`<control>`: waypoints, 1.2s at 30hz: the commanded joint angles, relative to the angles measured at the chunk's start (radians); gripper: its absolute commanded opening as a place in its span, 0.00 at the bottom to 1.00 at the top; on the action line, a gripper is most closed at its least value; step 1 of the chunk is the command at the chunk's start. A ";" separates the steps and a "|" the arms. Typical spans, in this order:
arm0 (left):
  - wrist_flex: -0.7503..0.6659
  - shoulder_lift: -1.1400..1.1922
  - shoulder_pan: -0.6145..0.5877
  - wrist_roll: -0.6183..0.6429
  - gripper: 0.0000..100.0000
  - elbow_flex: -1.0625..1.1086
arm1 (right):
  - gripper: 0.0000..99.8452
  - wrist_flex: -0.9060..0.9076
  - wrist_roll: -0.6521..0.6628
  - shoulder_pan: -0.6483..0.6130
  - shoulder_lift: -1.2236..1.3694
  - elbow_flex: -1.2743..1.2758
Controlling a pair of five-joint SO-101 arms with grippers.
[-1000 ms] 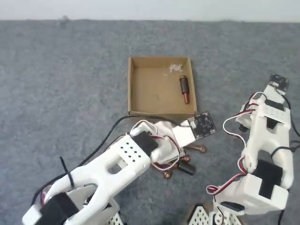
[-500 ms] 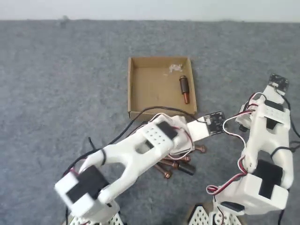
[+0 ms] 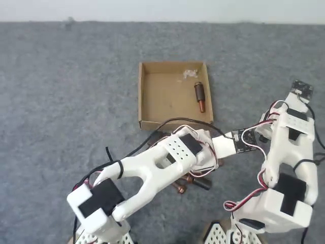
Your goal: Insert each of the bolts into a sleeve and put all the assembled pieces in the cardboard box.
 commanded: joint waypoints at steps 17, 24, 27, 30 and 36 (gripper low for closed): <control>0.215 0.250 0.011 -0.132 0.18 -0.354 | 0.01 -0.013 -0.003 0.008 -0.062 -0.012; 0.269 0.327 0.060 -0.129 0.18 -0.394 | 0.01 -0.013 -0.003 0.008 -0.062 -0.012; 0.281 0.348 0.060 -0.129 0.15 -0.397 | 0.01 -0.015 -0.003 0.008 -0.062 -0.012; 0.293 0.353 0.060 -0.129 0.09 -0.398 | 0.01 -0.033 -0.003 0.008 -0.062 -0.009; 0.296 0.350 0.060 -0.130 0.08 -0.398 | 0.01 -0.033 -0.002 0.008 -0.062 -0.009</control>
